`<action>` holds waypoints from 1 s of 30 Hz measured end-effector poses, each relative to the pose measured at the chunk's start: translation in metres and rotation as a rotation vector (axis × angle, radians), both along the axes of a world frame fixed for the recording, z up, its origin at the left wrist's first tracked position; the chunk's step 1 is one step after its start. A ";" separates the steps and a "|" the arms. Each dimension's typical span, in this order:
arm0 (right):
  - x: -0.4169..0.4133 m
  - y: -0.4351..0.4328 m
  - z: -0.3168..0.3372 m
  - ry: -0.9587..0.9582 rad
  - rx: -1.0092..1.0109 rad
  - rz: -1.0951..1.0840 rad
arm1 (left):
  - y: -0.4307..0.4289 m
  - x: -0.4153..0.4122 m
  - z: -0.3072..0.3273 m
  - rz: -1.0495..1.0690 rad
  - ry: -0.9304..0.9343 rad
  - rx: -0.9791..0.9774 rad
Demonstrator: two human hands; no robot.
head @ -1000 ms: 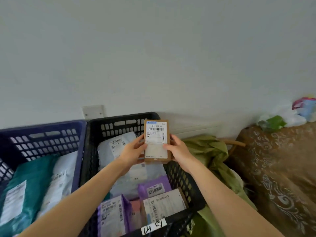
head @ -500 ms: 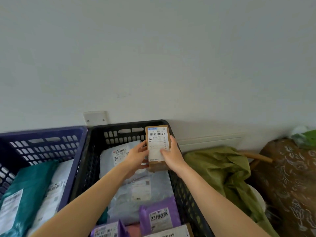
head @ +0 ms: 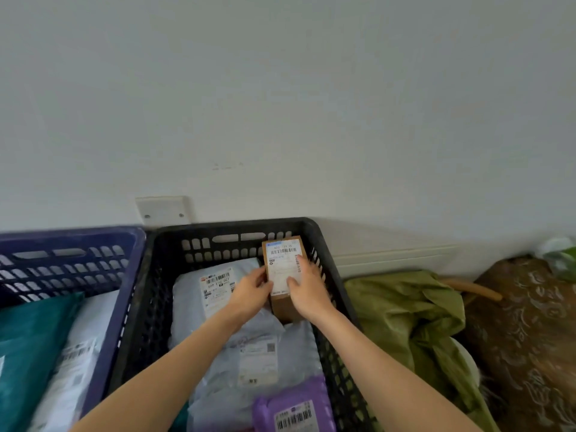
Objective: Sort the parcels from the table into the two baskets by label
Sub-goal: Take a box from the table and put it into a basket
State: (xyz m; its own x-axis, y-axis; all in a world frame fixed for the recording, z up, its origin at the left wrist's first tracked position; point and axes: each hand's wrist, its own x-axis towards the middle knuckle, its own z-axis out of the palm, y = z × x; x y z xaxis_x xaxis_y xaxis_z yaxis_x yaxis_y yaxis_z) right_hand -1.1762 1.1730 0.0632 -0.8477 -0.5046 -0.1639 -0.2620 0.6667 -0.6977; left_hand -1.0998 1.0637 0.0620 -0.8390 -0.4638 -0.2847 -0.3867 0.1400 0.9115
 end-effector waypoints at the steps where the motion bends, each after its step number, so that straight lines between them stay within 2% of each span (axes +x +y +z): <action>1: 0.001 0.000 -0.003 0.018 0.017 0.011 | 0.000 0.000 -0.001 -0.010 0.006 -0.069; 3: 0.004 0.001 -0.008 0.100 0.110 0.044 | 0.000 0.001 -0.008 -0.028 -0.013 -0.256; 5: 0.006 0.001 -0.011 0.232 0.251 0.075 | -0.003 0.005 -0.021 -0.065 -0.119 -0.551; 7: 0.009 0.001 -0.011 0.330 0.319 0.108 | -0.004 0.011 -0.036 -0.091 -0.227 -0.710; 11: 0.011 -0.001 -0.015 0.317 0.386 0.206 | -0.002 0.022 -0.062 -0.173 -0.357 -0.780; 15: 0.011 0.003 -0.027 0.319 0.472 0.284 | 0.000 0.025 -0.078 -0.239 -0.367 -0.870; 30: 0.012 0.003 -0.063 0.294 0.484 0.271 | 0.009 0.022 -0.105 -0.304 -0.410 -1.053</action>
